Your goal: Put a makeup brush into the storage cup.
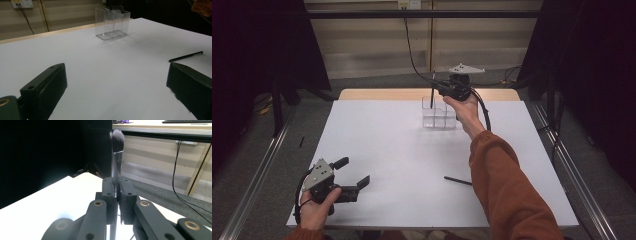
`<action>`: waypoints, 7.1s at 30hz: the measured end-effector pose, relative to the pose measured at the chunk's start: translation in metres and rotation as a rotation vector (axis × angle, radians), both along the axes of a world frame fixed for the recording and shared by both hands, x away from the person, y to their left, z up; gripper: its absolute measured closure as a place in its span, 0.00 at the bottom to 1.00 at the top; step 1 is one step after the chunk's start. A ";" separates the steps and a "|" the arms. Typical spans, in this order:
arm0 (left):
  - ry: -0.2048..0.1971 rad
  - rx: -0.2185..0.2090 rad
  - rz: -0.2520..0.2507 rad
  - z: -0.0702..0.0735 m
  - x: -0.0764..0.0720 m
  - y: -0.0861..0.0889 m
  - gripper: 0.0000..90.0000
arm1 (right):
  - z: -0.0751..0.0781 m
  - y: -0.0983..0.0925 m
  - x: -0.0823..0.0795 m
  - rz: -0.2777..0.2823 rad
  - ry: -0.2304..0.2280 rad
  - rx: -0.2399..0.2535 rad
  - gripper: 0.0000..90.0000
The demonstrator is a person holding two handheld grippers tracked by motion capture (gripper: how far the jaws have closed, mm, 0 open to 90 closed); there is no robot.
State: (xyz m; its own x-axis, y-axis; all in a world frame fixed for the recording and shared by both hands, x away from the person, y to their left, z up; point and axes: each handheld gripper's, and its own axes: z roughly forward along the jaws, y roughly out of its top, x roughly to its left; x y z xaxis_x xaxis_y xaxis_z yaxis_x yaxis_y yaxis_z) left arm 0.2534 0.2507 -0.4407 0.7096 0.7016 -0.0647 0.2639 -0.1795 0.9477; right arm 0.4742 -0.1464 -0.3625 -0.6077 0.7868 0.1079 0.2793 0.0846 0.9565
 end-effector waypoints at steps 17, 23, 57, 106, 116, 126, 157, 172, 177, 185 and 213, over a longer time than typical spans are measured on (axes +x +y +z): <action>-0.001 0.002 -0.003 -0.001 0.001 0.000 0.03 | -0.019 0.002 0.001 0.004 0.031 -0.014 0.93; -0.002 0.007 -0.003 -0.001 0.001 0.001 0.03 | -0.023 0.000 0.002 0.000 0.040 -0.009 0.93; -0.008 0.020 -0.009 -0.002 0.002 0.002 0.03 | -0.044 -0.001 0.001 0.004 0.092 0.009 0.55; -0.006 0.020 0.007 -0.002 0.002 0.002 0.03 | -0.052 -0.038 -0.065 0.005 0.042 0.000 0.01; -0.004 0.020 0.011 -0.001 0.002 0.003 0.03 | -0.052 -0.048 -0.082 0.020 0.038 0.019 0.01; -0.010 0.018 0.015 0.000 0.001 0.003 0.03 | -0.051 -0.063 -0.101 0.035 0.029 0.045 0.01; -0.023 0.001 0.044 0.000 -0.002 0.000 0.03 | -0.049 -0.103 -0.178 0.027 0.004 0.027 0.01; -0.024 -0.010 0.027 0.001 -0.005 -0.003 0.03 | -0.060 -0.122 -0.215 0.015 0.006 0.012 0.01; -0.021 -0.010 0.030 0.001 -0.006 0.000 0.03 | -0.061 -0.129 -0.227 0.004 0.001 0.007 0.01; -0.023 -0.005 0.018 0.000 -0.010 -0.002 0.03 | -0.067 -0.142 -0.244 -0.013 0.016 0.004 0.01; -0.030 -0.022 0.038 0.001 -0.018 0.004 0.03 | -0.075 -0.177 -0.291 -0.135 -0.030 0.012 0.00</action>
